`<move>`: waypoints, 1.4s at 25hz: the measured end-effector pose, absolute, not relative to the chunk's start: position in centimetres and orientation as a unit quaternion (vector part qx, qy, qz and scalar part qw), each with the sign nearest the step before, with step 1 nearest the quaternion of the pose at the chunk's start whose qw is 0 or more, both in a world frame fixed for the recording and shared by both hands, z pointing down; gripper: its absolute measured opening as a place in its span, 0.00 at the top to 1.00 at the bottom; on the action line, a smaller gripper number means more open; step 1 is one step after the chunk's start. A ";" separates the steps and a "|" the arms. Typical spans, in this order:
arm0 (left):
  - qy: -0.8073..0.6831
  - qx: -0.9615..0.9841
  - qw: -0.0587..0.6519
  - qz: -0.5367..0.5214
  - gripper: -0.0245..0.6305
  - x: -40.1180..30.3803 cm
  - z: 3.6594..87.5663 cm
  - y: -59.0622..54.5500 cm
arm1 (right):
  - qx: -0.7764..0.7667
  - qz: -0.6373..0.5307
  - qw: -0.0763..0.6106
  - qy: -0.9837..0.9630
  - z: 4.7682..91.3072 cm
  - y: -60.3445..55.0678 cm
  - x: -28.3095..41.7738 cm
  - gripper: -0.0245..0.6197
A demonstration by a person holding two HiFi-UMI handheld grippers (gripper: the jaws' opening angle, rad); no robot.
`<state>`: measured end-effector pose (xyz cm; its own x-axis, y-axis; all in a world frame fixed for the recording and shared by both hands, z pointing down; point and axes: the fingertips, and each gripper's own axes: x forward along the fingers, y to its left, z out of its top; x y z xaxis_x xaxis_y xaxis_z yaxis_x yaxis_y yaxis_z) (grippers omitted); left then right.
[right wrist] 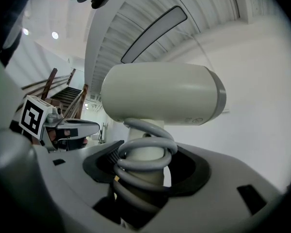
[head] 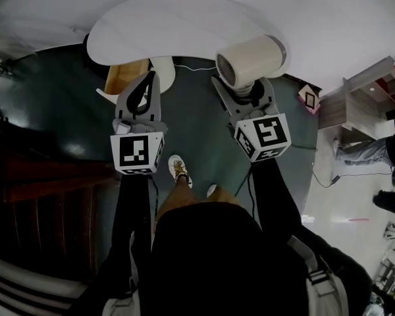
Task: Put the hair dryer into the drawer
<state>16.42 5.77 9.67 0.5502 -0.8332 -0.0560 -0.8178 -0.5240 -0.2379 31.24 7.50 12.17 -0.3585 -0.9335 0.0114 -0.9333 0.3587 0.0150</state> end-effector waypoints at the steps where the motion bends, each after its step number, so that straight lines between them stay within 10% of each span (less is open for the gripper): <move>1: 0.474 -0.872 0.119 -0.034 0.94 15.7 9.8 4.6 | 0.563 -0.002 0.011 -0.826 12.3 6.3 30.4 0.52; 35: 0.562 -0.821 0.078 -0.059 0.94 -4.6 14.3 -9.8 | 0.397 0.040 0.061 -0.915 17.9 -11.0 6.0 0.51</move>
<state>-4.55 -9.84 14.26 0.3613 -0.9324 0.0101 -0.9139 -0.3562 -0.1946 6.04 -10.96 17.95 -0.6770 -0.7217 0.1442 -0.7316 0.6813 -0.0245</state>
